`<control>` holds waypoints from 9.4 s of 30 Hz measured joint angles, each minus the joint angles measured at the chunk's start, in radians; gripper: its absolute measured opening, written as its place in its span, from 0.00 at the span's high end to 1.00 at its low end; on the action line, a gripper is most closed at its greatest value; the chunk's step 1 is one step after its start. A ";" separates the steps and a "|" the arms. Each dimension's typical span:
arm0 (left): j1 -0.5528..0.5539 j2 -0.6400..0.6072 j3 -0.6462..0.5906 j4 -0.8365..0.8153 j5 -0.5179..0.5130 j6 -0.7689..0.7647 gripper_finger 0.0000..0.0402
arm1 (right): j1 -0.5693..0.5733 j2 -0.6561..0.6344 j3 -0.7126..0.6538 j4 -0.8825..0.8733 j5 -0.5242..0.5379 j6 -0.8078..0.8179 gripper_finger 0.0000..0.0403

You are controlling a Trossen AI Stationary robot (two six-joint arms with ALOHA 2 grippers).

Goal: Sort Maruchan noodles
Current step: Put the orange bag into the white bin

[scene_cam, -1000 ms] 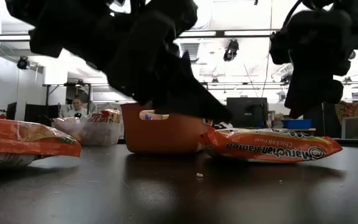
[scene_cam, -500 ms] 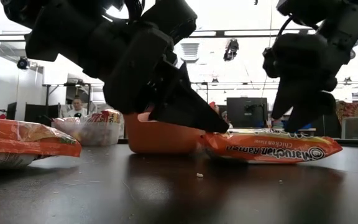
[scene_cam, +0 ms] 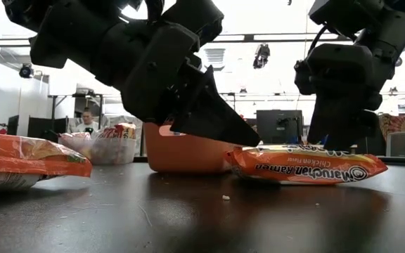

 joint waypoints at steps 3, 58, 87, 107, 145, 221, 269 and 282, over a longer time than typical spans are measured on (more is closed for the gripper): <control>-0.001 -0.009 0.000 0.005 0.000 0.007 0.90 | 0.000 0.000 0.000 -0.001 -0.010 0.000 0.22; -0.016 0.065 0.008 -0.011 -0.082 -0.147 0.90 | -0.026 -0.128 -0.096 0.130 -0.077 0.017 0.21; -0.015 0.069 0.004 -0.029 -0.077 -0.159 0.90 | -0.016 0.077 -0.096 0.482 -0.149 -0.047 0.54; -0.074 -0.171 0.005 -0.229 -0.081 0.077 0.90 | 0.012 -0.073 -0.096 0.470 -0.194 -0.065 0.84; -0.086 -1.069 -0.356 -0.369 -0.552 0.505 0.90 | -0.393 -0.021 0.538 0.010 0.316 -0.535 0.84; -0.036 -1.089 -0.356 -0.442 -0.551 0.524 0.90 | -0.517 0.113 0.559 -0.084 0.231 -0.610 0.50; -0.130 -0.500 -0.057 -1.117 0.271 -0.562 0.38 | -0.322 -0.348 0.077 0.454 -0.123 -1.168 0.50; -0.130 -0.503 -0.245 -0.829 0.235 -0.559 0.44 | -0.322 -0.348 0.077 0.469 -0.178 -1.161 0.50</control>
